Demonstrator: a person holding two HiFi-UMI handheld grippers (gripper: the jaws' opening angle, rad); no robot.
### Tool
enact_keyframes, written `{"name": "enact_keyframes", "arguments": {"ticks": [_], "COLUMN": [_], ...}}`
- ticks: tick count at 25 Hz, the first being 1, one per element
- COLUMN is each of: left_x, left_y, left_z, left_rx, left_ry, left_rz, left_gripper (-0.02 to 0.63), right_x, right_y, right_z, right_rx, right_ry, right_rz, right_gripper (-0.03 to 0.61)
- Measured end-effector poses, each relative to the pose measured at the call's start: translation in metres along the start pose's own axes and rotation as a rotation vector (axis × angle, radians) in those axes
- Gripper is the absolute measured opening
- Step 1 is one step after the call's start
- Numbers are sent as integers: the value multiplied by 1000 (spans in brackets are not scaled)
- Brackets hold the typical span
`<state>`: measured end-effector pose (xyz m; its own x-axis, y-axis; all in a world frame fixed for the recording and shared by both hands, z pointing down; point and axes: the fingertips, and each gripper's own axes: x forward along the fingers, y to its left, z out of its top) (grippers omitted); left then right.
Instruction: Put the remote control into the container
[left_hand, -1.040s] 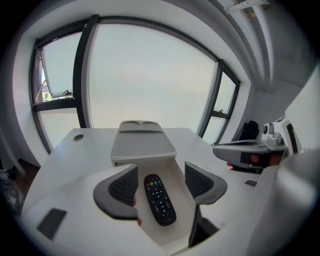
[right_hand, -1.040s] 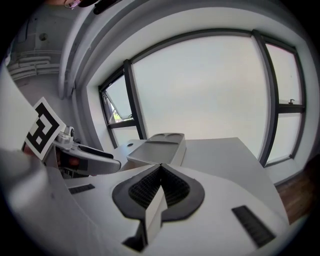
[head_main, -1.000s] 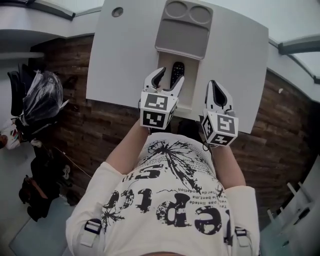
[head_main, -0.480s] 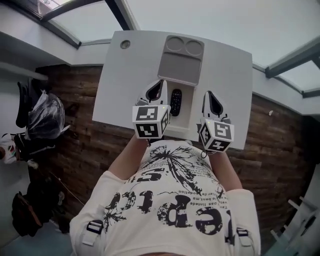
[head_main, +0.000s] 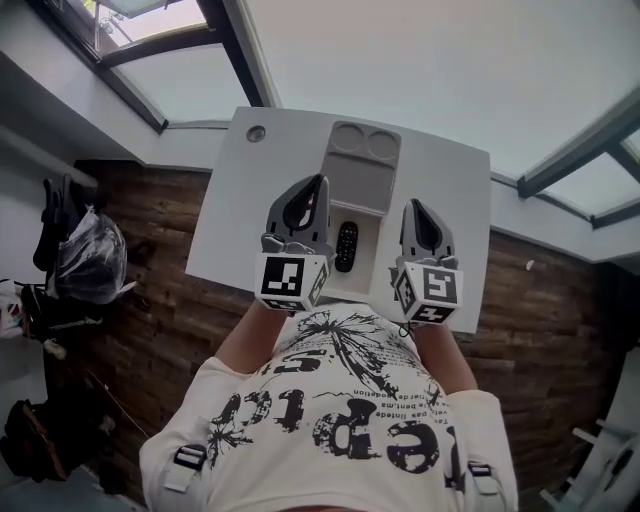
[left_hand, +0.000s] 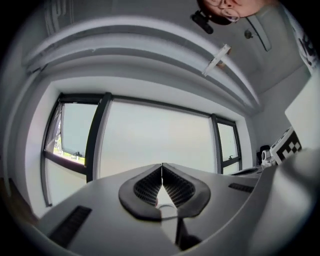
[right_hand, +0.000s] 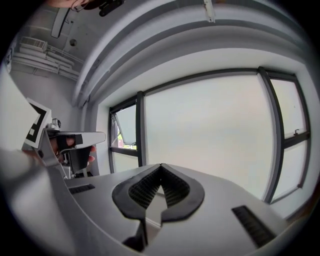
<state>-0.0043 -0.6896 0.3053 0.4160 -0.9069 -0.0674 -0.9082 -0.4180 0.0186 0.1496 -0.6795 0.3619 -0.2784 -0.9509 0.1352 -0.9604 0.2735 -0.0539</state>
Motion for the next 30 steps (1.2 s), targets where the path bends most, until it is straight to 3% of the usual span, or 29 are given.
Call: {"name": "enact_keyframes", "arguments": {"ticks": [3, 8, 13, 30], "left_x": [-3, 2, -2, -8], "left_y": [-2, -4, -3, -19], "left_z": [10, -8, -11, -12], "left_rx": [18, -32, -85, -64], "left_ry": [-43, 49, 59, 86], "left_rz": [-10, -30, -35, -63], "left_gripper": [10, 9, 9, 9], "right_x": [-3, -5, -11, -21], "right_y": [3, 2, 2, 8], "right_z": [14, 13, 12, 20], "right_rx": [-19, -24, -32, -5], "right_ry": [-40, -29, -25, -61], "right_rz": [11, 5, 1, 2], "right_gripper": [2, 2, 2, 2]}}
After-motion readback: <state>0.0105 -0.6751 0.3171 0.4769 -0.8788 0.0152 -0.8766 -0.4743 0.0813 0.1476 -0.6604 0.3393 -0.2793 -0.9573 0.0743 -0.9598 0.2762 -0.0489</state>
